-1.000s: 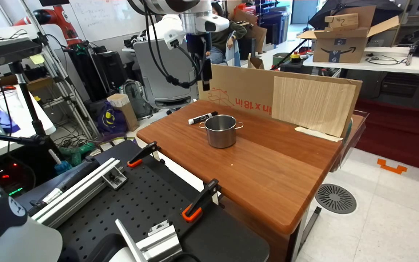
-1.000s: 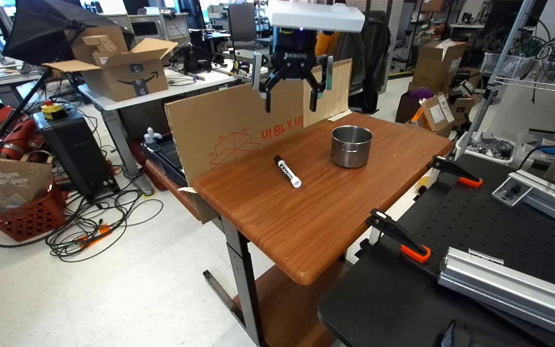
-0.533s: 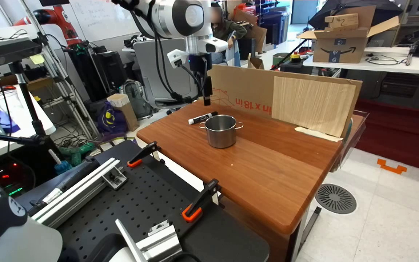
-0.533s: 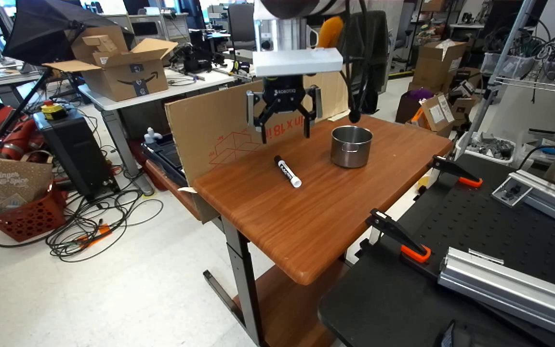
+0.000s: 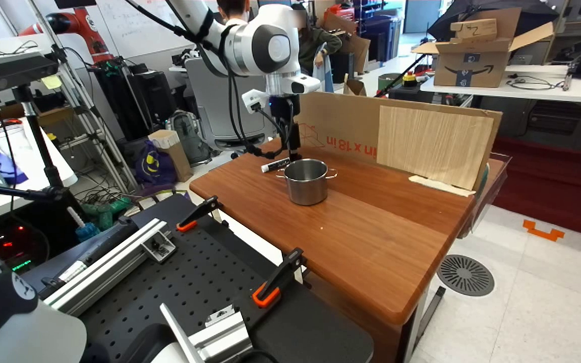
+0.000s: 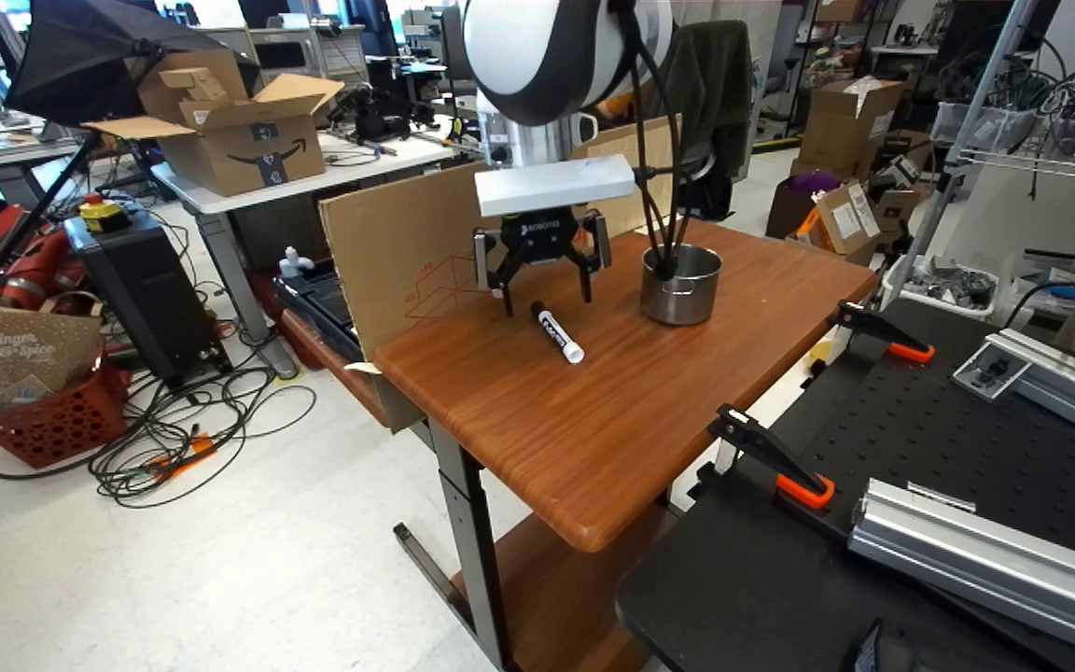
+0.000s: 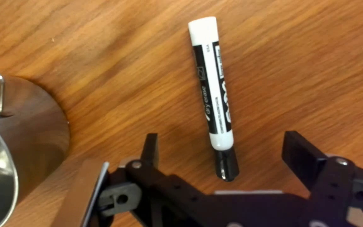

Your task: Put the black marker in the pot

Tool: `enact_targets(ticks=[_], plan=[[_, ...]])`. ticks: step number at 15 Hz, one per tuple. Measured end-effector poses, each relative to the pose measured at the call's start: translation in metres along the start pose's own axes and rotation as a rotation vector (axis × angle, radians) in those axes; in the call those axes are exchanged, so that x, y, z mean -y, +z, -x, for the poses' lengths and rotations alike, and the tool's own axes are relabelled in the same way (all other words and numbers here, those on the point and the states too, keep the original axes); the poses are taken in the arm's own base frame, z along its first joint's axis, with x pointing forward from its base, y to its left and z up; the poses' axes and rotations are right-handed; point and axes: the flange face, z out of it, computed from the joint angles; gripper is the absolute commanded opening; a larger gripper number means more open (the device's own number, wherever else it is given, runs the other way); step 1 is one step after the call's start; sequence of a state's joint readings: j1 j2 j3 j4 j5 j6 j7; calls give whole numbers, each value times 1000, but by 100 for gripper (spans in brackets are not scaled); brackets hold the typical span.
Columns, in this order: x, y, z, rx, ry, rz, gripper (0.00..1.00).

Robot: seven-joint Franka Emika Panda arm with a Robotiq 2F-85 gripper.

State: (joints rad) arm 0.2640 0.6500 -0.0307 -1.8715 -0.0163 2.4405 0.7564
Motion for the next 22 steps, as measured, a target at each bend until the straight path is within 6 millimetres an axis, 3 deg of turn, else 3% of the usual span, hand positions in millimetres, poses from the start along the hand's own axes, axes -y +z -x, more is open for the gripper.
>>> enact_targets(ticks=[1, 2, 4, 12, 13, 14, 19, 22], plan=[[4, 5, 0, 0, -3, 4, 100], [8, 10, 0, 1, -8, 8, 75], [15, 16, 1, -3, -17, 14, 65], [29, 10, -4, -29, -31, 5, 4], [29, 9, -5, -31, -30, 4, 1], [29, 8, -6, -32, -30, 3, 5], [30, 2, -10, -40, -28, -1, 5], [29, -22, -10, -61, -39, -20, 5]])
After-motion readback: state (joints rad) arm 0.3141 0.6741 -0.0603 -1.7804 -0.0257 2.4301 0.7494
